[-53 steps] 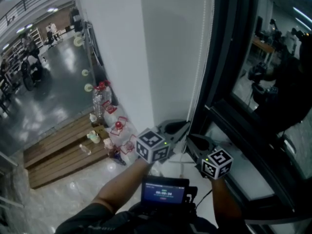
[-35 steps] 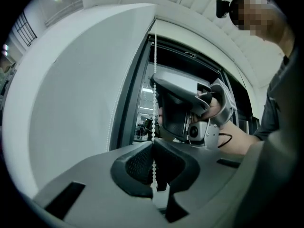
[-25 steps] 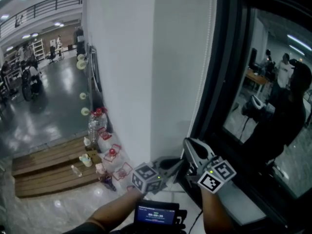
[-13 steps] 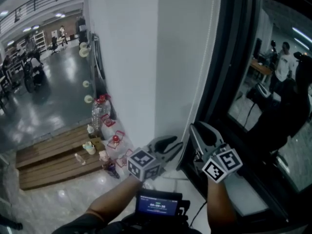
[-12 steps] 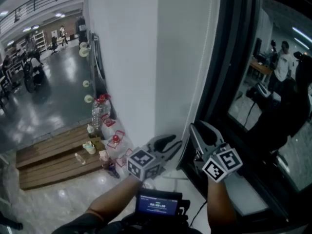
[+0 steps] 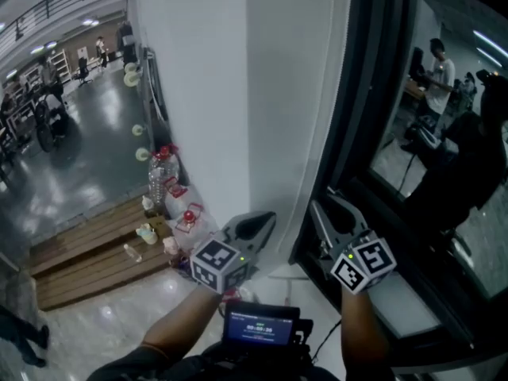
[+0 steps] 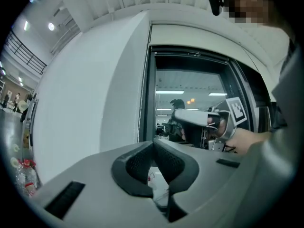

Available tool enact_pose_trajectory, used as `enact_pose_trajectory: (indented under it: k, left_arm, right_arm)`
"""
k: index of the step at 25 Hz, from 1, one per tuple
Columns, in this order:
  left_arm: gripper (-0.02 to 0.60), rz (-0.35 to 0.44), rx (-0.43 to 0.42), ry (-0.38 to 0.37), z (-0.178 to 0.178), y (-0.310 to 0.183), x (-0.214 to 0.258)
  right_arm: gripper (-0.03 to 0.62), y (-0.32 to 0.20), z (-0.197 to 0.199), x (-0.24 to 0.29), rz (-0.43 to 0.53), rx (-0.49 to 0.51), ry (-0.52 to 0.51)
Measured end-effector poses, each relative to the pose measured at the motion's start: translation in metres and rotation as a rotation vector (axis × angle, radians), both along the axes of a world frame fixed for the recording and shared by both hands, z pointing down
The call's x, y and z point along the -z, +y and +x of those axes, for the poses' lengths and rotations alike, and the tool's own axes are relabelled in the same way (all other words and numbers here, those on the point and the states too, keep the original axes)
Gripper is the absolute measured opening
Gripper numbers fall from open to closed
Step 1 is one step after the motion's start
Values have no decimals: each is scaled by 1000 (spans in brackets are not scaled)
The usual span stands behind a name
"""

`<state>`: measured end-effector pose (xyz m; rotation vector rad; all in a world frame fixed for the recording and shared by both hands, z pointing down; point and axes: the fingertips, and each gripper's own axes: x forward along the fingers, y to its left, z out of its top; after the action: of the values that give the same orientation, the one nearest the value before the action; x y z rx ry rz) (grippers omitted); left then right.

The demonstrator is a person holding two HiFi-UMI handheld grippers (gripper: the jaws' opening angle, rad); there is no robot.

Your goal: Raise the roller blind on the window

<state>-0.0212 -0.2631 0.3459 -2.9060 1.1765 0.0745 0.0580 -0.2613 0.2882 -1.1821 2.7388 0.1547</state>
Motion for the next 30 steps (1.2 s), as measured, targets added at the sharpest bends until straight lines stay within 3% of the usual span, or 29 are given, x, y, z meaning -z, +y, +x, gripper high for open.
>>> enact_pose_trajectory:
  k: [9, 30]
  left_arm:
    - [-8, -47, 11, -48, -14, 20, -9]
    - [-8, -49, 44, -69, -29, 9, -4]
  right_arm:
    - [32, 23, 7, -9, -20, -42, -36]
    - [21, 11, 17, -27, -86, -53, -5]
